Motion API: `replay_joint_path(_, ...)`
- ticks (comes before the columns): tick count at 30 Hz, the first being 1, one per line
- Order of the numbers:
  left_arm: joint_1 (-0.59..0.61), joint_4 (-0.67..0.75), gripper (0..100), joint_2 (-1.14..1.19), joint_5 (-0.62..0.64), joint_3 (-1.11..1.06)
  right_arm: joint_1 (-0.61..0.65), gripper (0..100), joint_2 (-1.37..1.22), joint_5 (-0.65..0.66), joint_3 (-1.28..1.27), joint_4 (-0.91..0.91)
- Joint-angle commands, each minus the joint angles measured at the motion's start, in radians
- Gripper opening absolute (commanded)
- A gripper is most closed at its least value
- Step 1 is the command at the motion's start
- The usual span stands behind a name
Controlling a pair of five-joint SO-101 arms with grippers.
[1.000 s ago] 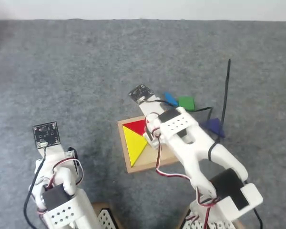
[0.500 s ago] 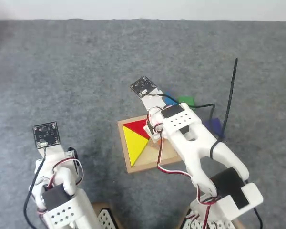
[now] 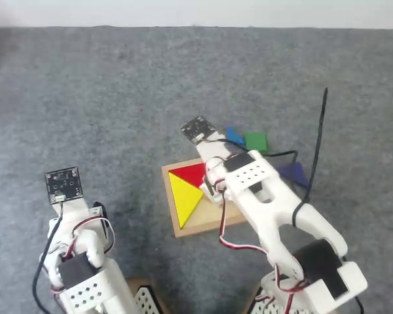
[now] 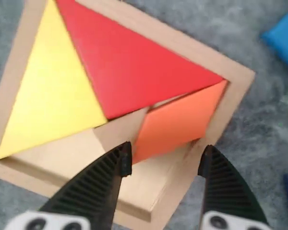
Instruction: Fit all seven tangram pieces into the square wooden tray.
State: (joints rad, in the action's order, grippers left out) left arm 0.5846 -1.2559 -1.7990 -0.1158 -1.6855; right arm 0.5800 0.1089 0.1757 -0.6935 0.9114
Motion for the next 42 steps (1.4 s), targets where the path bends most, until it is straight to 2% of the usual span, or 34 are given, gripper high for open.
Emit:
replay_joint_path(1,0.006,-0.005,17,-0.018,0.008,0.004,0.058,22.3,0.053,-0.015,0.002,0.013)
replay_joint_path(7,0.006,-0.005,17,-0.018,0.008,0.004,0.058,22.3,-0.045,-0.012,0.002,-0.062)
replay_joint_path(14,0.006,-0.005,17,-0.018,0.008,0.004,0.027,22.3,-0.234,-0.005,0.203,-0.038)
replay_joint_path(19,0.006,-0.005,17,-0.018,0.008,0.004,0.008,22.3,-0.272,-0.003,0.249,-0.044)
replay_joint_path(23,0.006,-0.005,17,-0.018,0.008,0.004,0.002,22.3,-0.219,-0.014,0.233,-0.044)
replay_joint_path(29,0.006,-0.005,17,-0.018,0.008,0.004,-0.051,22.3,0.071,-0.055,0.078,-0.045)
replay_joint_path(36,0.006,-0.005,17,-0.018,0.008,0.004,-0.053,22.3,0.134,-0.310,-0.021,-0.044)
replay_joint_path(42,0.006,-0.005,17,-0.018,0.008,0.004,-0.050,22.6,0.087,-0.698,-0.020,-0.137)
